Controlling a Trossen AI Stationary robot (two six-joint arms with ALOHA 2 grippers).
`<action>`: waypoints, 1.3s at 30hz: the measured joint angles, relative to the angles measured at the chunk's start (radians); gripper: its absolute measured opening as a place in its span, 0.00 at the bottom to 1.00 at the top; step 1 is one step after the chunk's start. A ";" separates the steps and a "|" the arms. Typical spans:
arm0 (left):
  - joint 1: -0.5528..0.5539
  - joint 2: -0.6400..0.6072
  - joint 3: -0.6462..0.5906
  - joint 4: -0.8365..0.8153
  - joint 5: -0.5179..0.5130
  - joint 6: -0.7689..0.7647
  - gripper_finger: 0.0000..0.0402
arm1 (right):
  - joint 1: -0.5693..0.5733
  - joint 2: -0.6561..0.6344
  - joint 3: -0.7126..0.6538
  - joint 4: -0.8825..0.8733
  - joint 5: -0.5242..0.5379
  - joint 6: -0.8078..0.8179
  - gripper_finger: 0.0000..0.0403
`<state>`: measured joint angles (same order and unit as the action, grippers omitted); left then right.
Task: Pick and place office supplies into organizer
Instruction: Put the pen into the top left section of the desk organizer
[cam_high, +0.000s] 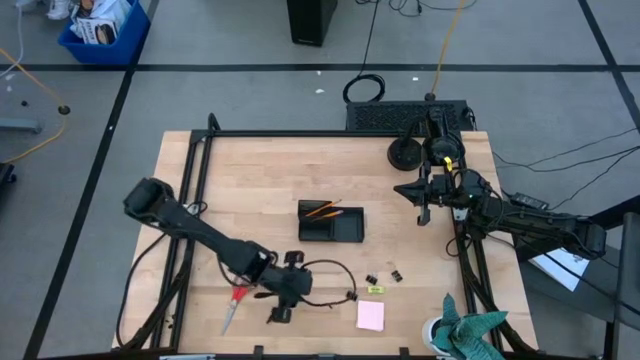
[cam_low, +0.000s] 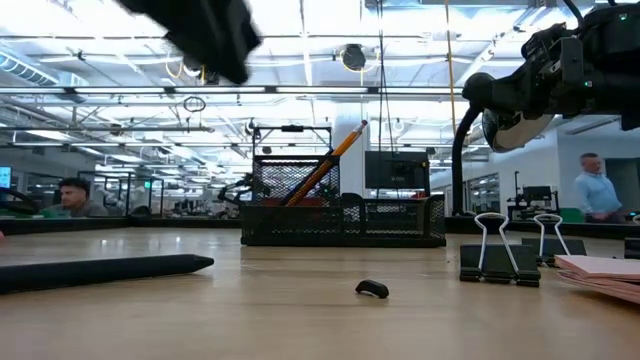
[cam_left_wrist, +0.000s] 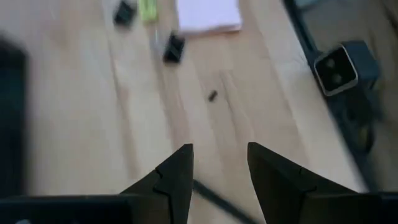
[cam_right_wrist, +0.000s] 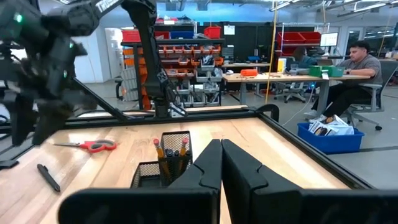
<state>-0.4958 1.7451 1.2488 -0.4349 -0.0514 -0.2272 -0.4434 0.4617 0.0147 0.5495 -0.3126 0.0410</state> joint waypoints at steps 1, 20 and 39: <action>-0.005 -0.009 0.002 -0.010 -0.004 0.088 0.39 | 0.000 0.000 0.000 0.000 0.000 0.000 0.00; -0.067 0.155 0.002 -0.204 -0.156 1.212 0.39 | 0.000 0.026 0.000 -0.026 0.002 0.052 0.00; -0.179 0.154 -0.003 -0.143 -0.304 1.331 0.39 | 0.000 0.071 0.000 -0.047 0.029 0.049 0.00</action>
<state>-0.6744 1.8992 1.2455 -0.5776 -0.3554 1.1042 -0.4435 0.5323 0.0147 0.5030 -0.2836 0.0902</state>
